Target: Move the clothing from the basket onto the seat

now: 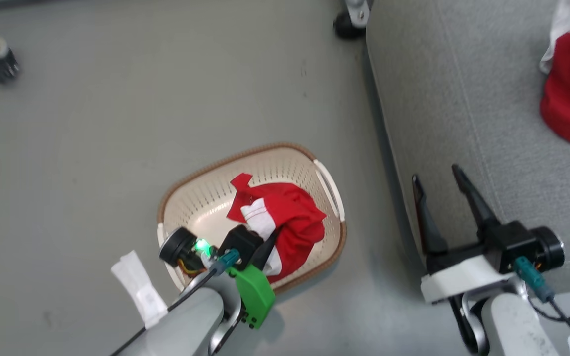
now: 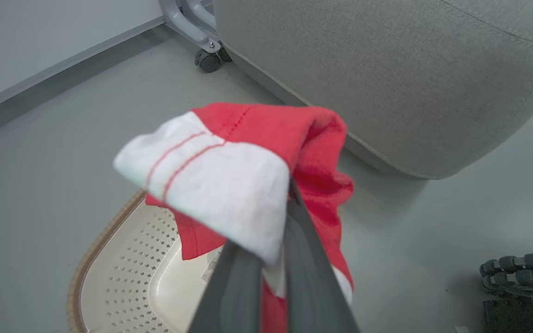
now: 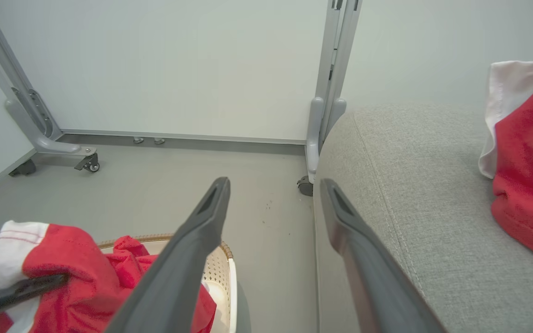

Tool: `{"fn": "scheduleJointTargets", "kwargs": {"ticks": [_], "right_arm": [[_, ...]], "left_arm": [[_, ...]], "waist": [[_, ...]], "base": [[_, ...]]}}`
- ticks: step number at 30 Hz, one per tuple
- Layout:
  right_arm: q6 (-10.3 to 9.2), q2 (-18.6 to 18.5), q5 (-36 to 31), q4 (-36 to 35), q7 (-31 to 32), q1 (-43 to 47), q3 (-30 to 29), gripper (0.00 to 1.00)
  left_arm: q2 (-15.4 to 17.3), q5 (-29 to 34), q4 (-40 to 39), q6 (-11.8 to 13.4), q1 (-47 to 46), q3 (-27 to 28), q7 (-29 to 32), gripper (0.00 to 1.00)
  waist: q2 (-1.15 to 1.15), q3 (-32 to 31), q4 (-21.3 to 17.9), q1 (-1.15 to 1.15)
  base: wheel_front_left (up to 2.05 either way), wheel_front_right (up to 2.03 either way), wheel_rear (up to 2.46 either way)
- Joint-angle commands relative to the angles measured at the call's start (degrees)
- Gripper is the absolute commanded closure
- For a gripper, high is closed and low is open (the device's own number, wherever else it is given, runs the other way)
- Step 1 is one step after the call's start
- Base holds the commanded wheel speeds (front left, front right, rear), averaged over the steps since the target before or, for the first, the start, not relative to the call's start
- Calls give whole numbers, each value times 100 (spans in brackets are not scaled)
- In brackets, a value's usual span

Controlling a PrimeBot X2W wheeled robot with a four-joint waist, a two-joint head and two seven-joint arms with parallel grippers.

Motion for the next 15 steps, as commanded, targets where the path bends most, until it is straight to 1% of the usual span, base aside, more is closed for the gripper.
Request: {"fn": "scheduleJointTargets", "kwargs": {"ticks": [1,4,6,11,15], "right_arm": [[-8,-22,30,73,-17,206,40,0],[-8,-22,70,197,-17,447,144,0],[-8,-22,82,239,-17,547,216,0],[-8,-22,125,316,-17,736,375,0],[-7,-21,185,345,-17,879,432,0]], "left_arm": [[39,-18,-130,77,268,142,-18,100],[66,51,-478,234,693,489,-18,100],[104,121,-726,310,888,687,-19,100],[261,310,-1366,511,1352,1167,-12,100],[349,473,-1851,630,1681,1436,-12,100]], "waist": [[0,-1465,145,0],[0,-1868,113,0],[0,-2027,94,0],[0,-2328,34,0],[0,-2537,20,0]], "base": [[0,0,0],[0,0,0],[0,0,0],[0,0,0],[0,0,0]]}}
